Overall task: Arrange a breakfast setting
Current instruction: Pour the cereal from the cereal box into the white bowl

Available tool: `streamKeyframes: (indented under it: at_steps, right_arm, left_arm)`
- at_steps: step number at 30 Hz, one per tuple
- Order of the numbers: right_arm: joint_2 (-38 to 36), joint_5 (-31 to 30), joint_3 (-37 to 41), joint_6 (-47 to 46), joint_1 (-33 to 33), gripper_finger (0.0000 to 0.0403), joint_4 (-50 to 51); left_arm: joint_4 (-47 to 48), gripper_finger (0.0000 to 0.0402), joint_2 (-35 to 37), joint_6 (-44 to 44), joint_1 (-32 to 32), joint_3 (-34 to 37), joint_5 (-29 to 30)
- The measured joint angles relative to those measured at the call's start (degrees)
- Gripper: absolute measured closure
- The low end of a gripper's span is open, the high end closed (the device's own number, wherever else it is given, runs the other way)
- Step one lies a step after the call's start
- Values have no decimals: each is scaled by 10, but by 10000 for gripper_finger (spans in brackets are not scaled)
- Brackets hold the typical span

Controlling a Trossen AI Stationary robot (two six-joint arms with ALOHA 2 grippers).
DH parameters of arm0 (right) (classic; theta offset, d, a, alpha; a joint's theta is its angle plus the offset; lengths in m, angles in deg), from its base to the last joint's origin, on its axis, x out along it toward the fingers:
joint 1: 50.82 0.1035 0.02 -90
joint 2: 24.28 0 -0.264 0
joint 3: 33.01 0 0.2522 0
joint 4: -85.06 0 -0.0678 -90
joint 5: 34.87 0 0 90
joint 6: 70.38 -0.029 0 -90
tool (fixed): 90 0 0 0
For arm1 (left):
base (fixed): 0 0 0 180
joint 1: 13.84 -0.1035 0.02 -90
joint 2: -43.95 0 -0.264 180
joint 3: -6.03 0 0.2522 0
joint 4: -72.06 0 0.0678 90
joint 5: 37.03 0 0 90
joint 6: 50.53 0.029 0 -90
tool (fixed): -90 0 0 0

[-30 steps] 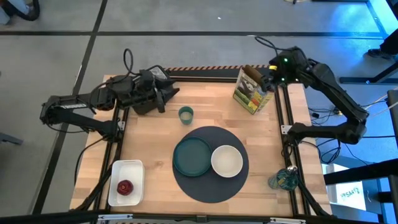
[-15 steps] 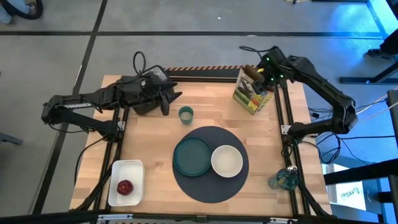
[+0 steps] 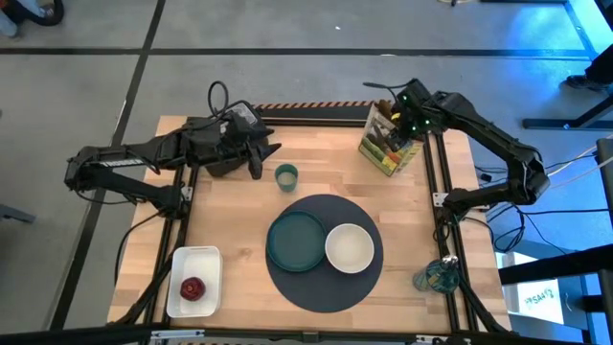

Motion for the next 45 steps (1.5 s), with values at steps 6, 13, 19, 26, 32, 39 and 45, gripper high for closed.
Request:
streamKeyframes:
  at_steps: [6, 13, 19, 26, 32, 39, 45]
  right_arm:
    - [-3, 19, 34, 12, 0, 363, -19]
    - [-29, 48, -38, 29, 7, 400, 37]
    - [-72, 130, -130, 72, 51, 402, 45]
    - [-102, 222, -192, 102, 128, 403, 4]
    - [-110, 204, -194, 105, 195, 403, -76]
    - [-93, 204, -194, 119, 237, 403, -131]
    - [-79, 205, -194, 120, 246, 403, -175]
  left_arm:
    - [4, 175, -9, 3, 0, 0, 0]
    - [-2, 176, -28, 31, 0, 0, -1]
    - [-41, 164, -49, 75, -22, 0, -56]
    - [-147, 119, -63, 90, -61, 0, -153]
    - [-163, 60, -63, 90, -70, 0, -207]
    - [-187, 25, -73, 95, -65, 0, -224]
    - [-197, 23, -85, 88, -59, -1, -268]
